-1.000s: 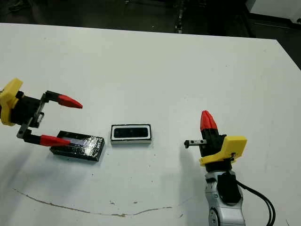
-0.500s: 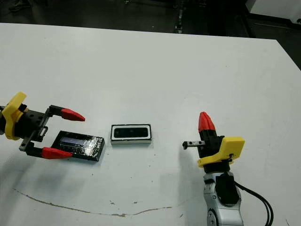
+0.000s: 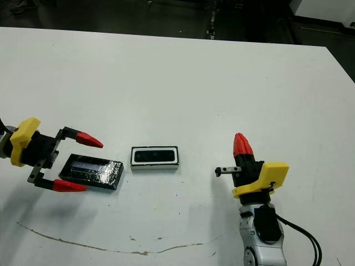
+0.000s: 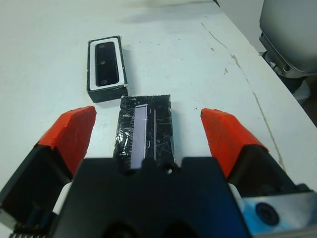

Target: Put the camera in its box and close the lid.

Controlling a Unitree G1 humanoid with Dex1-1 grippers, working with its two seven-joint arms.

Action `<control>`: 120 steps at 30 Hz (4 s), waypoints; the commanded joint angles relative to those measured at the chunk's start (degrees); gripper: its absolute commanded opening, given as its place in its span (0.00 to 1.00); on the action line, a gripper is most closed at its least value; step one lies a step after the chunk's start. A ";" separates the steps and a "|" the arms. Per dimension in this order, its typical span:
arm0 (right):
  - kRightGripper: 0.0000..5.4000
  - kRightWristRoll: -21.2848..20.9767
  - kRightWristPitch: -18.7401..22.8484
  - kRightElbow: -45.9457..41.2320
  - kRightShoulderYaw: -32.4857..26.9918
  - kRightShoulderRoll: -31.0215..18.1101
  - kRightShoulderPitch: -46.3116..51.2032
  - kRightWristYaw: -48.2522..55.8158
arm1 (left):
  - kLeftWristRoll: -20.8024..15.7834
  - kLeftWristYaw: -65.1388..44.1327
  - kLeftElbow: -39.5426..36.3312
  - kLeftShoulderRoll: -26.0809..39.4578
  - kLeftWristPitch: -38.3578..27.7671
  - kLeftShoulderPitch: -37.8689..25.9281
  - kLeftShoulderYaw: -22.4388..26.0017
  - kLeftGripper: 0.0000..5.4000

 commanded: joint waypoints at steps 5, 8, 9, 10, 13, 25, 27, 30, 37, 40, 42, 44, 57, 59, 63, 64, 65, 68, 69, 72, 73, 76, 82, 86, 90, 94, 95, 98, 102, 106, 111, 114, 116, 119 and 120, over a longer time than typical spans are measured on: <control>0.00 0.97 0.77 0.02 -0.26 -0.52 0.49 0.08 | 3.01 -0.30 0.20 -0.52 -1.59 1.07 -0.25 1.00; 0.00 1.05 1.24 -0.28 -0.18 -0.52 0.57 -0.07 | 4.38 -0.29 0.30 -1.02 -1.69 1.46 -0.09 1.00; 0.00 1.05 1.32 -0.33 -0.17 -0.51 0.58 -0.11 | 4.61 -0.29 0.48 -1.28 -1.88 1.64 0.02 1.00; 0.00 0.98 1.39 -0.37 -0.16 -0.51 0.59 -0.16 | 4.86 -0.29 0.72 -1.48 -2.21 1.64 -0.19 1.00; 0.00 0.72 1.51 -0.50 -0.12 -0.53 0.67 -0.33 | 5.49 -0.30 1.49 -1.77 -1.08 1.37 -0.97 1.00; 0.00 0.41 1.59 -0.51 0.20 -0.37 0.95 -0.45 | 6.88 -0.24 4.20 -3.95 2.29 1.41 0.47 1.00; 0.00 0.31 1.41 -0.35 0.26 -0.32 0.94 -0.48 | 7.93 0.78 4.10 -4.18 2.73 1.72 1.02 1.00; 0.00 0.41 1.47 -0.23 0.27 -0.35 0.90 -0.39 | 9.29 2.55 3.23 -4.42 3.20 2.28 2.00 1.00; 0.00 0.22 2.11 -0.56 0.44 -0.48 1.01 -0.59 | 8.94 6.56 -0.02 -5.17 10.34 4.32 4.14 1.00; 0.00 0.23 1.55 -0.25 0.50 -0.59 0.94 -0.27 | 9.03 8.27 -1.91 -4.95 14.26 5.06 4.57 0.99; 0.00 0.42 1.39 -0.05 0.50 -0.66 0.84 -0.03 | 8.35 9.21 -2.72 -5.42 15.44 5.91 5.41 0.95; 0.00 0.52 1.43 -0.05 0.51 -0.72 0.76 0.08 | 7.95 9.90 -3.27 -5.75 16.17 6.67 6.19 0.91; 0.00 0.69 2.46 -0.52 0.58 -0.62 0.46 -0.28 | 10.37 5.90 -3.63 -4.29 17.69 4.62 4.90 0.58; 0.00 0.65 2.48 -0.42 0.55 -0.65 0.36 -0.24 | 10.28 5.25 -2.81 -4.65 17.23 4.24 5.22 0.58; 0.00 0.61 3.31 -0.92 0.69 -0.57 0.56 -0.49 | 10.88 5.71 -2.37 -4.52 15.51 4.00 5.99 0.58; 0.00 0.72 3.39 -0.92 0.70 -0.59 0.54 -0.39 | 11.02 5.93 -2.54 -4.20 15.76 3.79 6.10 0.58; 0.00 1.01 3.27 -0.75 0.64 -0.65 0.48 -0.08 | 11.19 6.41 -3.01 -3.66 16.85 3.49 6.29 0.58; 0.00 1.67 2.66 -0.08 0.48 -0.76 0.32 0.70 | 10.40 8.14 -4.19 -2.72 19.92 3.07 7.98 0.58; 0.00 1.46 2.77 -0.15 0.54 -0.81 0.36 0.60 | 9.87 8.38 -4.36 -2.49 20.93 2.81 8.65 0.58; 0.00 1.06 3.44 -0.52 0.70 -0.73 0.47 0.10 | 8.60 8.50 -4.96 -1.53 23.40 1.62 10.62 0.58; 0.00 1.05 3.61 -0.58 0.74 -0.67 0.49 -0.01 | 8.13 8.42 -5.05 -1.30 23.50 1.29 11.40 0.58; 0.00 0.98 3.23 -0.31 0.77 -0.67 0.52 0.07 | 6.31 6.86 -3.10 -1.68 22.81 0.01 13.42 0.58; 0.00 1.11 3.00 -0.32 0.86 -0.55 0.66 0.09 | 5.11 6.37 -1.07 -3.08 22.57 -2.47 14.36 0.58; 0.00 0.66 2.46 -0.06 0.76 -0.58 0.58 -0.10 | 5.23 8.59 -3.68 -5.34 24.87 -3.36 12.73 0.58; 0.00 0.72 2.61 -0.20 0.66 -0.49 0.59 -0.28 | 5.35 7.63 -0.68 -10.22 20.67 -4.72 11.64 0.58; 0.00 0.31 1.59 0.43 0.71 -0.64 0.49 -0.02 | 5.91 6.99 2.01 -13.69 19.00 -6.57 10.33 0.58; 0.00 0.35 1.56 0.48 0.69 -0.63 0.46 0.04 | 6.19 7.17 2.22 -14.21 18.64 -6.76 10.12 0.58; 0.00 0.31 1.99 0.23 0.65 -0.69 0.46 -0.09 | 6.94 7.56 3.56 -15.88 18.80 -7.33 8.90 0.58; 0.00 0.38 1.81 0.41 0.57 -0.87 0.47 0.18 | 7.93 7.51 5.78 -18.11 18.74 -7.83 7.30 0.58; 0.00 0.41 1.78 0.38 0.67 -0.74 0.51 0.12 | 8.74 8.07 7.39 -20.30 17.40 -7.43 6.49 0.58; 0.00 0.46 1.92 0.44 0.64 -0.74 0.60 0.09 | 9.21 7.75 8.90 -22.07 17.06 -6.84 5.80 0.58; 0.00 0.28 1.94 0.39 0.71 -0.75 0.65 0.00 | 9.52 7.44 10.04 -22.90 15.47 -6.64 5.65 0.58; 0.00 0.19 2.08 0.28 0.79 -0.76 0.68 -0.04 | 9.51 7.56 10.45 -23.31 16.02 -6.43 5.51 0.58; 0.00 -0.04 2.03 0.35 0.83 -0.67 0.69 -0.21 | 9.52 7.57 10.65 -23.81 15.88 -5.91 5.33 0.58; 0.00 -0.08 2.05 0.36 0.83 -0.64 0.70 -0.23 | 9.60 7.54 10.84 -24.00 15.59 -5.76 5.25 0.58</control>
